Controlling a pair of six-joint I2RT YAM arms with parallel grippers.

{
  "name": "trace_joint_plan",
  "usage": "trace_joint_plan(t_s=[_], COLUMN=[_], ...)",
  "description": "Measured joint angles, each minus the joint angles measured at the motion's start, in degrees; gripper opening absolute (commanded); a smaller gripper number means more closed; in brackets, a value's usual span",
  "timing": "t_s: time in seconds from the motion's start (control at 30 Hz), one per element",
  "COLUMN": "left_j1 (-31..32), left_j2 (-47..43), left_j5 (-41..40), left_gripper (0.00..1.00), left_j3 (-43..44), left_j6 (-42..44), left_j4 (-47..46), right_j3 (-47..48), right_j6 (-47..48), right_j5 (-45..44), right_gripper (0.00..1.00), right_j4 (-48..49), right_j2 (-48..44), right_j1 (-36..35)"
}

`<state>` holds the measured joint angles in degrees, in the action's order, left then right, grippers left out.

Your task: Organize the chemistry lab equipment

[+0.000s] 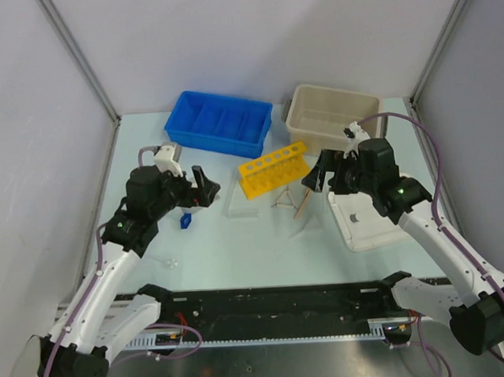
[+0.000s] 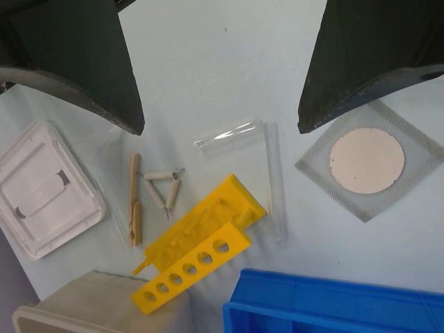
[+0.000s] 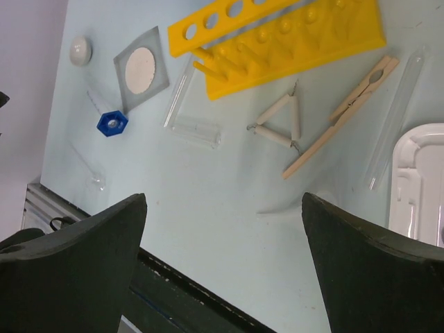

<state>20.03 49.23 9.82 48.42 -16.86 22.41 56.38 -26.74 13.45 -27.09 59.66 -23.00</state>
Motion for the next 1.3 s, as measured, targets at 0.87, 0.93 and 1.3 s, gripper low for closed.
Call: trace_joint_plan(t_s=[0.87, 0.93, 1.3], left_j1=[-0.02, -0.02, -0.02], left_j2=[-5.51, -5.53, -5.42], left_j5=[-4.24, -4.31, -3.19], left_gripper=[0.91, 0.89, 0.82], left_j3=[-1.97, -2.08, -2.62], left_j6=[0.37, 0.37, 0.39], left_j4=[-2.25, -2.27, -2.64], right_j3=[-1.29, -1.70, -2.97], right_j6=[3.08, 3.80, 5.88], right_j5=[-1.18, -0.90, -4.09], right_gripper=[0.44, 0.43, 0.41], right_j4=[-5.77, -5.99, -6.08], right_j2=[12.33, 14.78, 22.38], right_j1=[-2.25, -3.28, -5.29])
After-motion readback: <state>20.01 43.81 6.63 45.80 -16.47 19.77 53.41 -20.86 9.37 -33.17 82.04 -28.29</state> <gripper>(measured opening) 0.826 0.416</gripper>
